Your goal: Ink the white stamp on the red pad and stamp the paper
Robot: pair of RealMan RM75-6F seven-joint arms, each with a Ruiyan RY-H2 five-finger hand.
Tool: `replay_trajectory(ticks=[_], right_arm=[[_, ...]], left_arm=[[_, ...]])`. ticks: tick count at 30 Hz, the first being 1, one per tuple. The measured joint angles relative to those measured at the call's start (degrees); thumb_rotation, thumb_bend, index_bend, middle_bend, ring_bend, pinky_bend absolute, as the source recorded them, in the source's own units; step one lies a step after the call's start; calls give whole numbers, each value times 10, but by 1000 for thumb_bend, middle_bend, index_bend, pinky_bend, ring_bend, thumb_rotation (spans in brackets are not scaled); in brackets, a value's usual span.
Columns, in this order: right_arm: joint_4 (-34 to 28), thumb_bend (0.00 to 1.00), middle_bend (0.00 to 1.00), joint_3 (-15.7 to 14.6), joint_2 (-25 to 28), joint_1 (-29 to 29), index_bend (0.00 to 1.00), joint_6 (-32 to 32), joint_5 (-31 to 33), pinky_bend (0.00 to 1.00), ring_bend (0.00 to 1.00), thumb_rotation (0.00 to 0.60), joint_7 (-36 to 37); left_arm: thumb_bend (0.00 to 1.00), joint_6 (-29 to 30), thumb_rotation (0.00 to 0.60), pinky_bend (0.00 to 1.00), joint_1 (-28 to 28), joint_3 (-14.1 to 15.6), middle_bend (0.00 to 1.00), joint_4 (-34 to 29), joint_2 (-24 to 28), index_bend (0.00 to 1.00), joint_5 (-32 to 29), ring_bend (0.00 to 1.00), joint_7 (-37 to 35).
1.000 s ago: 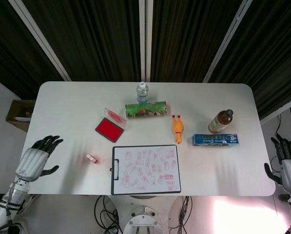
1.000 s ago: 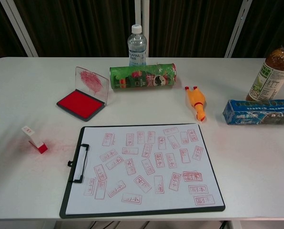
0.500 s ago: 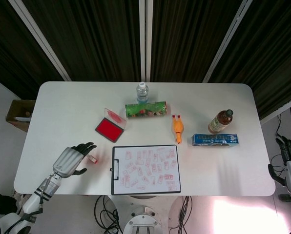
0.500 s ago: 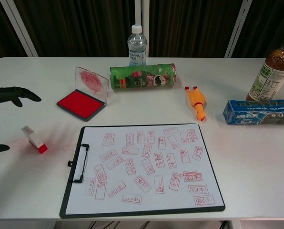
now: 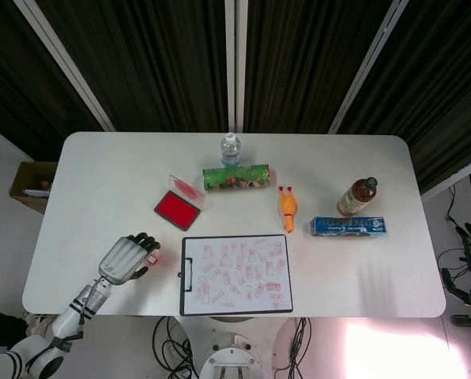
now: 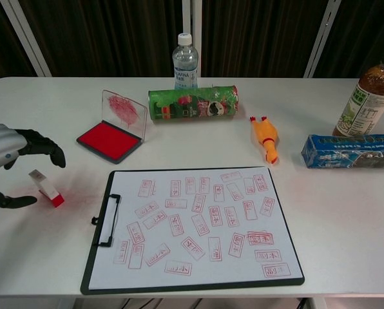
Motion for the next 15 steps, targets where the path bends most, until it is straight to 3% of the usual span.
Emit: replay_trajectory(ticks=[6,15], right_arm=[[0,318,0,1,1,1,0,1,-4,0,0,600,4],[4,320,0,2,-1,2,0,4,-8,0,0,600,9]], left_arm=[[284,9,600,602,-6,1,436,29,-13,423,1,317,-13],[290,22,600,608,-9,11,458,53,-18,447,2,329,-43]])
